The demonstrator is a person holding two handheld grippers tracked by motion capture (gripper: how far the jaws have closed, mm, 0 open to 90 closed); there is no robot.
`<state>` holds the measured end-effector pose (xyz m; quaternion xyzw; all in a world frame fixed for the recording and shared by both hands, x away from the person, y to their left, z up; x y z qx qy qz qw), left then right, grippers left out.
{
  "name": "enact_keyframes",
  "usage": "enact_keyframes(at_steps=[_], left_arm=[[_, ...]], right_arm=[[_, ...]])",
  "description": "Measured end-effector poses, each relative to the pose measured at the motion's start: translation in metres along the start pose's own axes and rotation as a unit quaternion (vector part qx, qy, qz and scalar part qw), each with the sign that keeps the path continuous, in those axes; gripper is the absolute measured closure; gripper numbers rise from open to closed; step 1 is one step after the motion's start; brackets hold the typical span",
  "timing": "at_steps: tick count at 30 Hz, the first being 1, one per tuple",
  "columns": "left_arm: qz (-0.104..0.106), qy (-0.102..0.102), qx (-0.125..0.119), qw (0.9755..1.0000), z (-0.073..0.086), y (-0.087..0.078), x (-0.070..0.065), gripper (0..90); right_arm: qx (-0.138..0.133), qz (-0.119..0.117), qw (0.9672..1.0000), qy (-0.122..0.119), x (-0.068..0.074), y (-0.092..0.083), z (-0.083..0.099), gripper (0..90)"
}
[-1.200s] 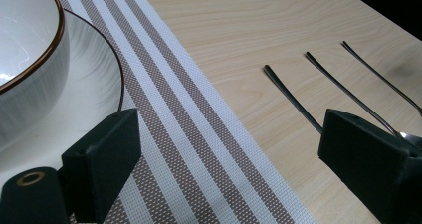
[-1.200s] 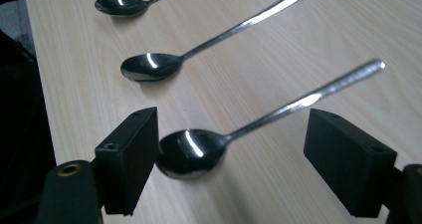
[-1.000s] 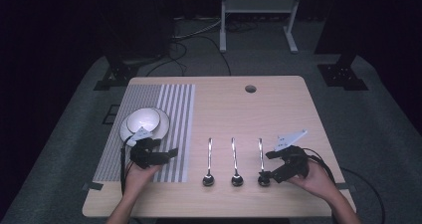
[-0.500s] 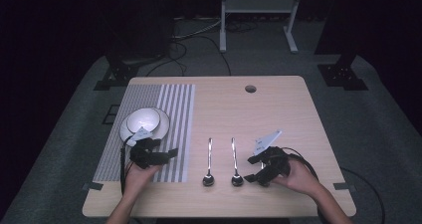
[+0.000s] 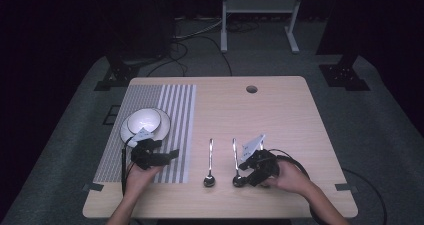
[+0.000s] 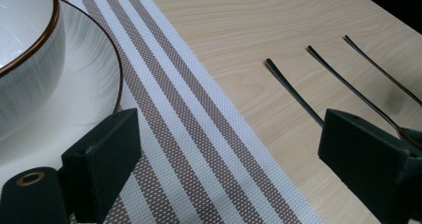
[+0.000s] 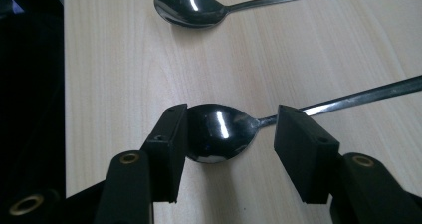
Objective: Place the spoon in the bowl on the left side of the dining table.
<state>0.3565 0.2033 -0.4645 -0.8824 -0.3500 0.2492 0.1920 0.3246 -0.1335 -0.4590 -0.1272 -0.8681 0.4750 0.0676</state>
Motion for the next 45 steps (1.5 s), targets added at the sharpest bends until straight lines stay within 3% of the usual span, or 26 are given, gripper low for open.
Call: enact_keyframes(at_steps=[6,14,21,33,40,42,45], left_arm=[[0.001,-0.003,-0.001,1.0,0.0,0.0,0.0,8.8],[0.002,-0.003,-0.001,1.0,0.0,0.0,0.0,8.8],[0.003,-0.005,-0.002,1.0,0.0,0.0,0.0,8.8],[0.007,-0.007,-0.004,0.9999,-0.001,0.0,0.0,8.8],[0.023,-0.004,-0.008,0.9997,-0.006,0.003,-0.009,8.8],[0.04,-0.009,-0.012,0.9991,-0.01,0.006,-0.015,8.8],[0.048,-0.008,-0.014,0.9987,-0.014,0.009,-0.02,8.8]], right_arm=[[0.02,0.005,0.9994,-0.026,0.005,0.008,-0.004,54.0],[0.032,0.015,0.998,-0.052,0.011,0.014,-0.005,57.1],[0.05,0.027,0.9965,-0.062,0.015,0.021,-0.003,58.0],[0.055,0.037,0.9955,-0.068,0.017,0.022,-0.004,59.3],[0.05,0.04,0.9958,-0.066,0.018,0.022,-0.003,59.3],[0.051,0.04,0.9956,-0.068,0.018,0.021,-0.003,59.3],[0.051,0.04,0.9955,-0.069,0.018,0.021,-0.003,59.3]])
Point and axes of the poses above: each handheld gripper's, and its own axes: y roughly forward along the jaws, z roughly out of its underside, x roughly to its left, the point moved 3 cm from there along y, roughly forward along the jaws, and after that the axes turned 6 degrees about z, right-handed, at the moved point
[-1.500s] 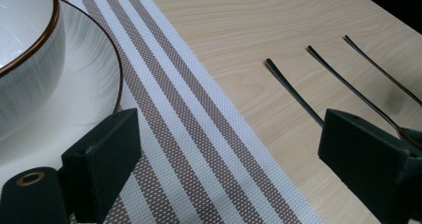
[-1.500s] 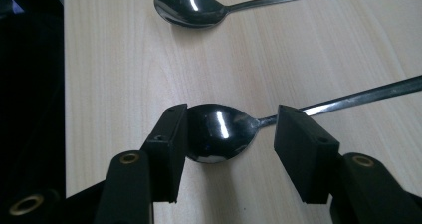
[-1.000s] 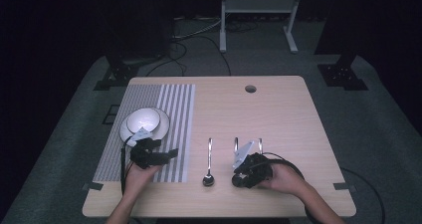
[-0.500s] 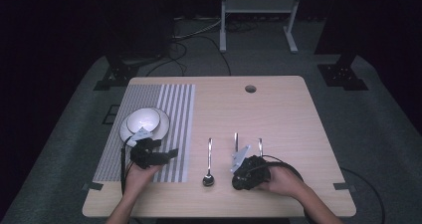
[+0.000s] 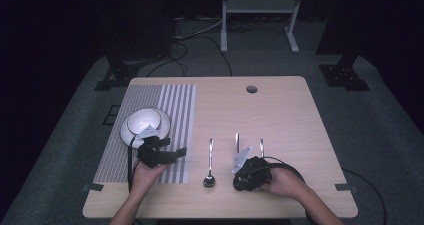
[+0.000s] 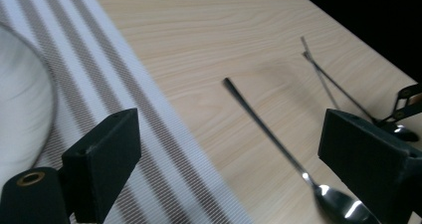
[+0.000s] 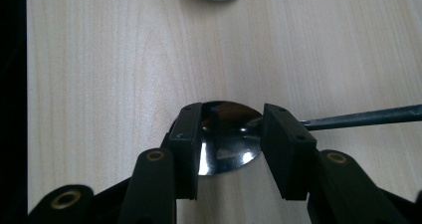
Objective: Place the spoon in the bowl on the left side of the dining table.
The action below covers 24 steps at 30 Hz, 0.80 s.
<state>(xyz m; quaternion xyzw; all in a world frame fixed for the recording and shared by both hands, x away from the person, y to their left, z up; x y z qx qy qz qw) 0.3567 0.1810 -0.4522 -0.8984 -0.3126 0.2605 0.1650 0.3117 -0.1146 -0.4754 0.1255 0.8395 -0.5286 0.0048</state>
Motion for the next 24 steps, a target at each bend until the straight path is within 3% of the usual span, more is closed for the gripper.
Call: enact_keyframes(at_steps=[3,6,12,20,24], left_arm=[[0.021,0.0,0.005,0.9998,-0.008,0.012,-0.01,9.0],[0.029,0.004,0.012,0.9995,-0.012,0.021,-0.015,9.1],[0.055,0.01,0.028,0.998,-0.023,0.055,-0.032,10.9],[0.071,-0.002,0.05,0.9962,-0.029,0.089,-0.04,11.4],[0.076,-0.01,0.055,0.9956,-0.03,0.098,-0.041,11.4]], right_arm=[[-0.004,0.001,1.0,0.001,0.0,0.0,0.001,59.4],[-0.009,0.002,1.0,0.002,0.0,0.0,0.002,59.3],[-0.015,0.003,0.9999,0.0,0.0,0.0,0.003,59.3],[-0.015,0.003,0.9999,-0.003,0.0,0.0,0.003,59.4],[-0.019,0.005,0.9998,-0.003,0.001,0.0,0.003,59.3]])
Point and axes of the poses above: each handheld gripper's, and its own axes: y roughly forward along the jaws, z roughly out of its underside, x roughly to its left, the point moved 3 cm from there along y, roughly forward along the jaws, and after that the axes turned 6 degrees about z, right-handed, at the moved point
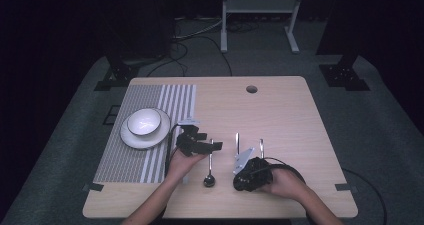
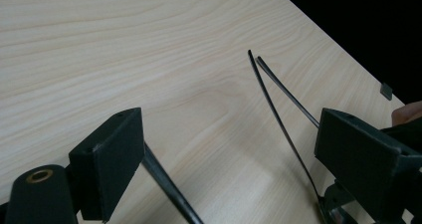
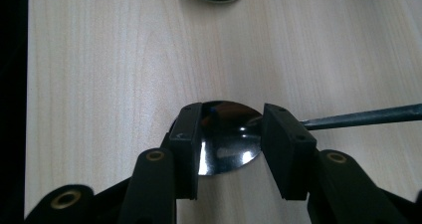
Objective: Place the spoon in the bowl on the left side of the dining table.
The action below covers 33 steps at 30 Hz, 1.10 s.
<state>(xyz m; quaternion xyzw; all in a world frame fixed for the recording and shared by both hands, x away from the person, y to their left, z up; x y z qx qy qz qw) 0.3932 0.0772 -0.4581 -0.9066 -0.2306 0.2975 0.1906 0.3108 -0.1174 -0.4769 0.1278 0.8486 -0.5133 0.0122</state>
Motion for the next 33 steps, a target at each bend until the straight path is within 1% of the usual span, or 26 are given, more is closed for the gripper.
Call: enact_keyframes(at_steps=[1,2,3,5,7,8,10,11,12,15,17,18,20,23,25,26,27,28,32,33], left_arm=[[0.002,-0.004,0.001,1.0,-0.001,0.004,0.0,11.4],[0.002,-0.004,0.001,1.0,-0.001,0.004,0.0,11.4],[0.006,-0.007,0.002,1.0,-0.002,0.009,-0.001,11.4],[0.008,-0.008,0.003,0.9999,-0.002,0.011,-0.001,11.6],[0.013,-0.012,0.006,0.9998,-0.005,0.018,-0.003,11.9],[0.013,-0.012,0.006,0.9998,-0.005,0.018,-0.003,12.0],[0.017,-0.012,0.011,0.9997,-0.007,0.025,-0.004,12.5],[0.017,-0.012,0.011,0.9997,-0.007,0.025,-0.004,12.6],[0.018,-0.013,0.013,0.9997,-0.009,0.03,-0.006,12.9],[0.022,-0.012,0.02,0.9995,-0.011,0.037,-0.007,14.3],[0.022,-0.01,0.024,0.9994,-0.012,0.039,-0.008,17.6],[0.018,-0.01,0.027,0.9994,-0.013,0.043,-0.008,17.8],[0.02,-0.009,0.03,0.9993,-0.014,0.046,-0.009,22.9],[0.02,-0.011,0.035,0.9991,-0.014,0.05,-0.009,26.5],[0.023,-0.015,0.039,0.9988,-0.015,0.056,-0.009,27.1],[0.023,-0.015,0.039,0.9988,-0.015,0.056,-0.009,28.7],[0.03,-0.021,0.038,0.9986,-0.016,0.058,-0.009,30.9],[0.032,-0.024,0.038,0.9985,-0.016,0.06,-0.009,32.7],[0.035,-0.029,0.039,0.9982,-0.017,0.065,-0.008,40.9],[0.039,-0.029,0.041,0.998,-0.018,0.067,-0.008,43.5]], right_arm=[[0.0,0.0,1.0,0.0,0.0,0.0,0.0,59.3],[0.0,0.0,1.0,0.0,0.0,0.0,0.0,59.3],[-0.002,-0.002,1.0,0.002,0.0,0.0,0.0,59.4],[-0.002,-0.002,1.0,0.002,0.0,0.0,0.001,59.4],[-0.002,-0.002,1.0,0.001,-0.001,0.0,0.001,59.4],[-0.002,-0.002,1.0,0.001,-0.001,0.0,0.001,59.4],[-0.002,-0.002,1.0,0.001,-0.001,0.0,0.001,59.4],[-0.002,-0.002,1.0,0.001,-0.001,0.0,0.001,59.4],[-0.003,-0.002,1.0,0.0,-0.001,0.0,0.001,59.4],[-0.003,-0.001,1.0,-0.001,-0.001,0.0,0.001,59.4],[-0.003,-0.001,1.0,-0.001,0.0,0.0,0.001,59.4],[-0.003,-0.001,1.0,-0.002,0.0,0.0,0.001,59.4],[-0.004,0.0,1.0,-0.003,0.0,0.0,0.001,59.4],[-0.005,0.0,1.0,-0.003,0.0,0.0,0.001,59.4],[-0.006,-0.001,1.0,-0.003,-0.001,0.0,0.001,59.4],[-0.006,-0.001,1.0,-0.003,-0.001,0.0,0.001,59.4],[-0.007,-0.001,1.0,-0.002,-0.001,0.0,0.002,59.4],[-0.007,-0.001,1.0,-0.002,-0.001,0.0,0.002,59.4],[-0.008,-0.001,1.0,-0.004,-0.001,0.0,0.002,59.4],[-0.008,0.0,1.0,-0.005,-0.001,0.0,0.002,59.4]])
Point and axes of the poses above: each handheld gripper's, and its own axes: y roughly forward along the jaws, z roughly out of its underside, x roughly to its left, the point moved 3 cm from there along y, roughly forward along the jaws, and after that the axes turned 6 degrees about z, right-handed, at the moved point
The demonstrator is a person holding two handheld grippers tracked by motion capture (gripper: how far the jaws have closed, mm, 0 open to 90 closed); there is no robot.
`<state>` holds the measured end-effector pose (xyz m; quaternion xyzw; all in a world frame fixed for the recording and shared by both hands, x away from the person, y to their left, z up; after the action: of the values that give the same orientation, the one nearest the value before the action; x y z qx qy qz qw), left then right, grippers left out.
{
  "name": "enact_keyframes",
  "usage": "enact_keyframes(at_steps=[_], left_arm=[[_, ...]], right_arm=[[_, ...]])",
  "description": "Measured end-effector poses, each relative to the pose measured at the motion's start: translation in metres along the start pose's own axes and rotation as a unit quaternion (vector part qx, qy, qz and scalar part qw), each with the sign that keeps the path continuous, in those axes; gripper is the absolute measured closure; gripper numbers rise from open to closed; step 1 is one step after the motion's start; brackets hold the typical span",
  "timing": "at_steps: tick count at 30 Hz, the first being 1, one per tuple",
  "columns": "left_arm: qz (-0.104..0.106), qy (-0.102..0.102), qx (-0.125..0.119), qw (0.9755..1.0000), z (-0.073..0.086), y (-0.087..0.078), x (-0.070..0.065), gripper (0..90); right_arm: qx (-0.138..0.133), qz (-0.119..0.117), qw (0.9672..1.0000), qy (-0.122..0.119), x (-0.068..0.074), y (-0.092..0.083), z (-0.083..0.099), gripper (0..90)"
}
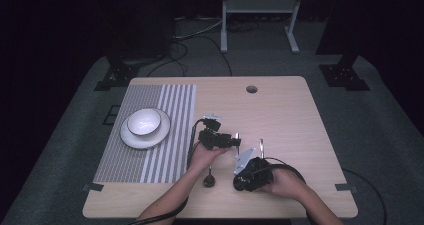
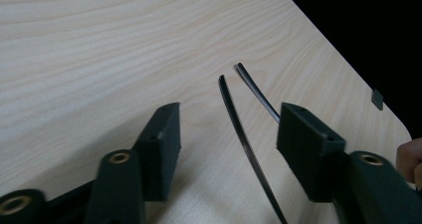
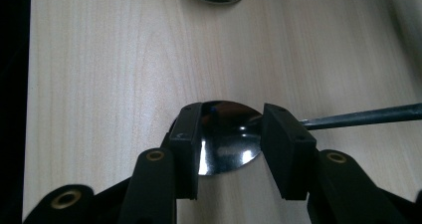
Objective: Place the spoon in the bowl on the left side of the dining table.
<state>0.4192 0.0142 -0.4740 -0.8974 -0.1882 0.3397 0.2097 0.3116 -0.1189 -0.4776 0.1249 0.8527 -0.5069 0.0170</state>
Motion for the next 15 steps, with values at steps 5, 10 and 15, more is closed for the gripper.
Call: enact_keyframes(at_steps=[5,10,15], left_arm=[[0.005,0.009,0.009,0.9999,0.001,0.005,0.0,55.6],[0.019,0.001,0.01,0.9998,0.003,0.009,0.004,67.1],[0.037,0.002,0.012,0.9992,0.003,0.01,0.004,77.4]], right_arm=[[-0.002,0.0,1.0,0.002,0.0,0.0,0.001,59.4],[-0.005,-0.001,1.0,0.005,0.0,0.0,0.002,59.5],[-0.006,0.0,1.0,0.005,0.0,0.0,0.002,59.3]])
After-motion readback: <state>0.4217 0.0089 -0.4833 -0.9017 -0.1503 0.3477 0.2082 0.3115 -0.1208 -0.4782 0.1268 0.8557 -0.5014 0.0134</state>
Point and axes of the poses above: each handheld gripper's, and its own axes: y roughly forward along the jaws, z roughly out of its underside, x roughly to its left, the point moved 3 cm from there along y, roughly forward along the jaws, and after that the axes turned 6 degrees about z, right-handed, at the moved point
